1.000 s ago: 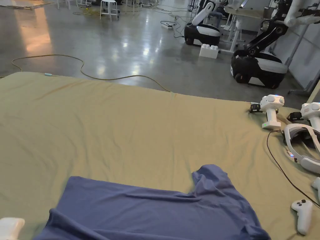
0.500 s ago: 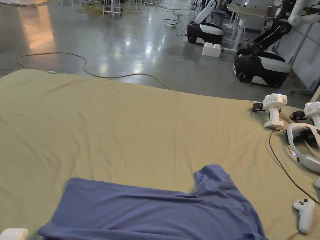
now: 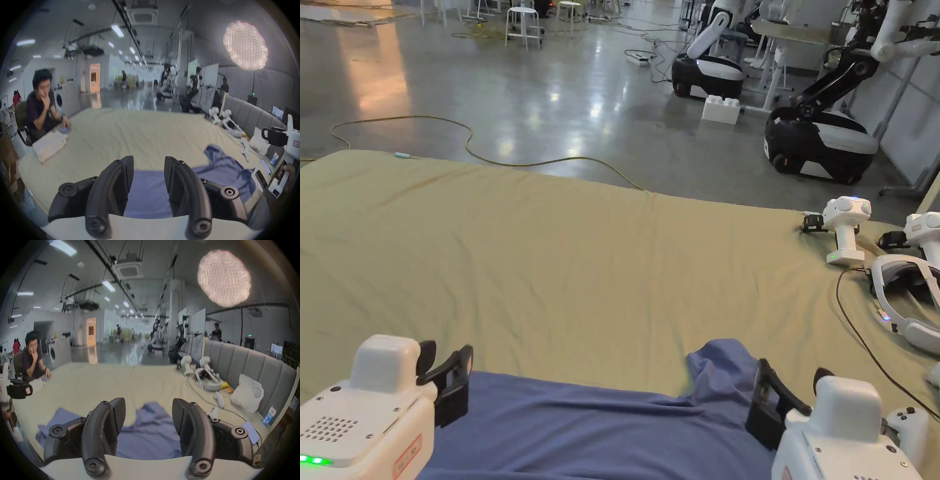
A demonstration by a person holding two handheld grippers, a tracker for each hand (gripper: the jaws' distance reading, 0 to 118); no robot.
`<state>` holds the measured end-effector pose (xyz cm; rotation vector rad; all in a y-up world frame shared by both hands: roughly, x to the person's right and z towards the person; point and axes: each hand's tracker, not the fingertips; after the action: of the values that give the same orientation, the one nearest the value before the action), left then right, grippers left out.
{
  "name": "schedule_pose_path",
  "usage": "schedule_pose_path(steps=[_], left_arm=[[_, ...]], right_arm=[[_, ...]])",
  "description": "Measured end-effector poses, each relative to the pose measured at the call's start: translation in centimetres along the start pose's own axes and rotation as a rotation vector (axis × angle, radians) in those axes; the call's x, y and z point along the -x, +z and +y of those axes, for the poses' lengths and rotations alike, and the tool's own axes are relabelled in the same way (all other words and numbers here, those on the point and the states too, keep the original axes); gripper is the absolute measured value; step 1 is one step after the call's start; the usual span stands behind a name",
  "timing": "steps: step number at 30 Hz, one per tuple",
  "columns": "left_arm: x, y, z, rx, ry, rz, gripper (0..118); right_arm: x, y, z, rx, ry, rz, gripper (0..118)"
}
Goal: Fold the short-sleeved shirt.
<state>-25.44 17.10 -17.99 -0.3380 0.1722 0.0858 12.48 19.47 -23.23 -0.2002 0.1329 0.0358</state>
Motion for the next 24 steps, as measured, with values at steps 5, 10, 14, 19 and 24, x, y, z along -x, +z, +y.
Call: schedule_pose_path(steps=[5,10,14,19,24], left_arm=[[-2.3,0.4,1.9,-0.100,-0.051,0.006,13],[-2.7,0.5,2.4,-0.150,-0.069,-0.007,3],[-2.2,0.1,2.6,-0.165,-0.078,0.010,3],[1.7,-4.0,2.1,-0.016,-0.043,0.019,3],[6.6,-11.6,0.4,0.282,0.017,0.011,3]], right_arm=[[2.3,-0.8,1.2,-0.114,0.028,-0.015,14],[3.0,-1.5,1.5,-0.126,0.023,0.010,0],[3.2,-2.0,1.4,-0.137,0.031,0.001,0],[2.9,-3.0,0.8,-0.101,0.052,0.011,0],[2.2,-4.6,-0.4,-0.026,0.075,0.014,0]])
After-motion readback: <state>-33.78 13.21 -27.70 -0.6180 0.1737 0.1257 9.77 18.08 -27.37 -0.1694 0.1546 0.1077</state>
